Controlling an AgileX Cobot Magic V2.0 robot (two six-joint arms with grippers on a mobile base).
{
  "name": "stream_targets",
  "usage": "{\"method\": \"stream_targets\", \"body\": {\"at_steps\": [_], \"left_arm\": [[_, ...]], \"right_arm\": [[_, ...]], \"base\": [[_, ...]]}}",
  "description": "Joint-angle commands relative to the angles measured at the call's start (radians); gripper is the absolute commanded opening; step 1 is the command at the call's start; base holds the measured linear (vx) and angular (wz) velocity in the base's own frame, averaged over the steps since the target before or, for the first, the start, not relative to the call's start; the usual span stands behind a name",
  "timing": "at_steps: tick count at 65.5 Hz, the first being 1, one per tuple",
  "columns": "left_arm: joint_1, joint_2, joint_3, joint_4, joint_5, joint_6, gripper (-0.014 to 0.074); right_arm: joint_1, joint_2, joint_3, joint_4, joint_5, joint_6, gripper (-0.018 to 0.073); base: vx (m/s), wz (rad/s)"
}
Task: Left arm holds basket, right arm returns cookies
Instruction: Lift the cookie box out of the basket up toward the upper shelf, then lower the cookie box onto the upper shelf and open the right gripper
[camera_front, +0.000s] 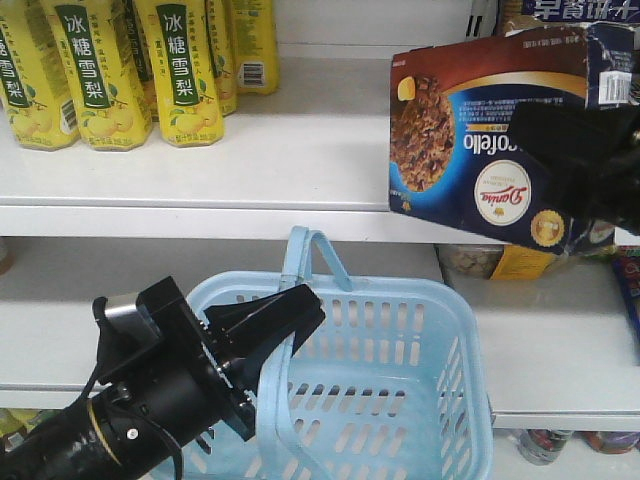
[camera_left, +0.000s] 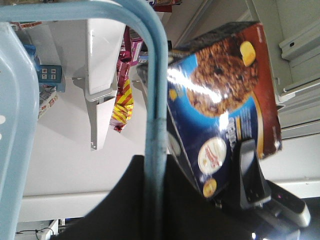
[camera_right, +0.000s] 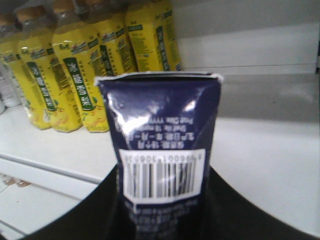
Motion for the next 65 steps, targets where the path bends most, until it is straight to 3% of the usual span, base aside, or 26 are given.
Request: {"method": "stream_targets", "body": {"at_steps": [1,13,34,50,65], "left_arm": [[0.003,-0.031,-0.034,-0.037,-0.260,0.003,-0.0003],[0.003,-0.031,-0.034,-0.037,-0.260,0.003,-0.0003],[0.003,-0.031,-0.034,-0.037,-0.260,0.003,-0.0003],[0.003,-0.031,-0.034,-0.037,-0.260,0.003,-0.0003],[0.003,-0.031,-0.034,-0.037,-0.260,0.003,-0.0003]], "right_arm": [[-0.064,0.019,-0.031,-0.030,-0.160,-0.002,-0.0006],[-0.160,0.081,-0.031,-0.030,-0.279,-0.003,-0.0006],[-0.238,0.229,-0.031,-0.027,-0.487,-0.055,-0.0006],[-0.240,0.336,-0.031,-0.005,-0.644,-0.226,-0.0006],[-0.240,0.397,-0.031,0.128,-0.700,-0.399,-0.0006]], "base": [[0.00,0.00],[0.00,0.00],[0.00,0.00],[0.00,0.00],[0.00,0.00]]}}
